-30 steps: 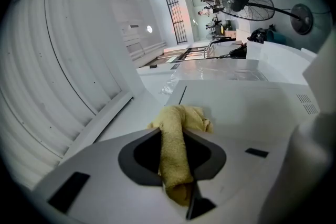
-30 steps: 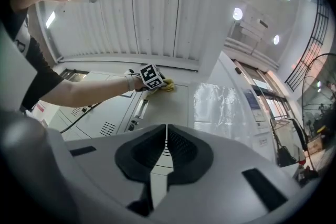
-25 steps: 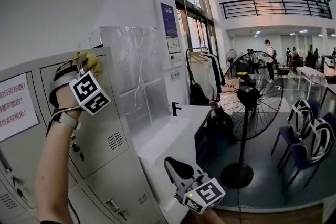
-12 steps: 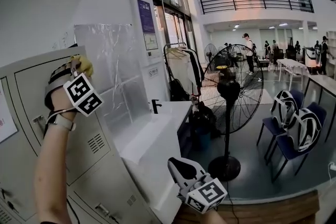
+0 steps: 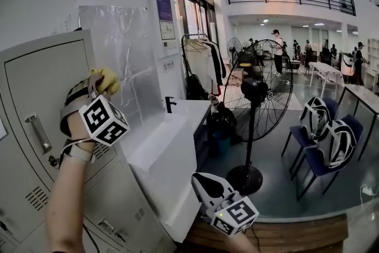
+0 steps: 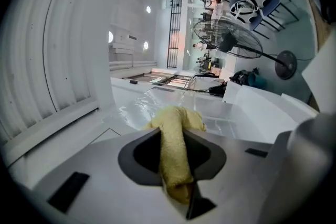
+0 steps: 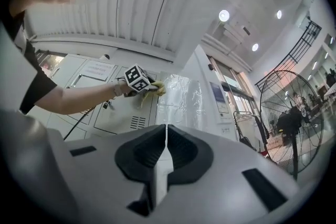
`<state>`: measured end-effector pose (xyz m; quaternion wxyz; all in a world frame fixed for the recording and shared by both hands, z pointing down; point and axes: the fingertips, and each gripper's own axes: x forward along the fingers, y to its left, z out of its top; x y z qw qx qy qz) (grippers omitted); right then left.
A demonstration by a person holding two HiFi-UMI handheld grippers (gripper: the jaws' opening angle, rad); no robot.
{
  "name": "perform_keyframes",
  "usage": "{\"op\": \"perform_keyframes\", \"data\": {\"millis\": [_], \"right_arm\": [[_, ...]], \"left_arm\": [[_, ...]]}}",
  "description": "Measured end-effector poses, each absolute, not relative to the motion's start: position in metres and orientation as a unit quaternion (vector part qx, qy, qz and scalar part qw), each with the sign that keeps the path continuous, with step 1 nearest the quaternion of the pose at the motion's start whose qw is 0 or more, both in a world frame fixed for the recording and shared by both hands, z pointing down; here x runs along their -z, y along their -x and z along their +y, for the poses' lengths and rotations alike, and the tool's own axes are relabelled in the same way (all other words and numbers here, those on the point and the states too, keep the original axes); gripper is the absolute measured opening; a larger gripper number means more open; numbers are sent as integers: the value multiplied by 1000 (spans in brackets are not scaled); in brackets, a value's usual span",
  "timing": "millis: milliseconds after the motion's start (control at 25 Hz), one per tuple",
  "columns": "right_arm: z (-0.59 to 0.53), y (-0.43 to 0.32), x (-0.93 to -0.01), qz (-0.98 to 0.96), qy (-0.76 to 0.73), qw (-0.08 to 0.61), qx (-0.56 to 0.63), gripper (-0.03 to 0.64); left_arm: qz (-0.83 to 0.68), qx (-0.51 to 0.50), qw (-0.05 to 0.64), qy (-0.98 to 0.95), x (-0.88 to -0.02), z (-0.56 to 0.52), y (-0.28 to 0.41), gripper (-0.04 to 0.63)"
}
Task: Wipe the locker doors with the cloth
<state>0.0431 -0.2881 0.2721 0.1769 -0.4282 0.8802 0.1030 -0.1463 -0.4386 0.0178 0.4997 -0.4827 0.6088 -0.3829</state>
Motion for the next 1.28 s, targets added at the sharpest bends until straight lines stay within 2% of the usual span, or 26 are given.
{"op": "perform_keyframes", "data": {"millis": [240, 640, 1080, 1280], "right_arm": [[-291, -45, -292, 885, 429, 158, -84, 21], [-301, -53, -349, 891, 440, 106, -42, 21], [-285, -46, -414, 896, 442, 30, -2, 21], [-272, -44, -441, 894, 447, 7, 21, 22]], "left_arm": [[577, 353, 479, 559, -84, -427, 119, 75], [545, 306, 332, 706, -256, -418, 109, 75], [511, 278, 213, 785, -422, -368, 102, 75], [489, 222, 128, 834, -479, -329, 97, 77]]}}
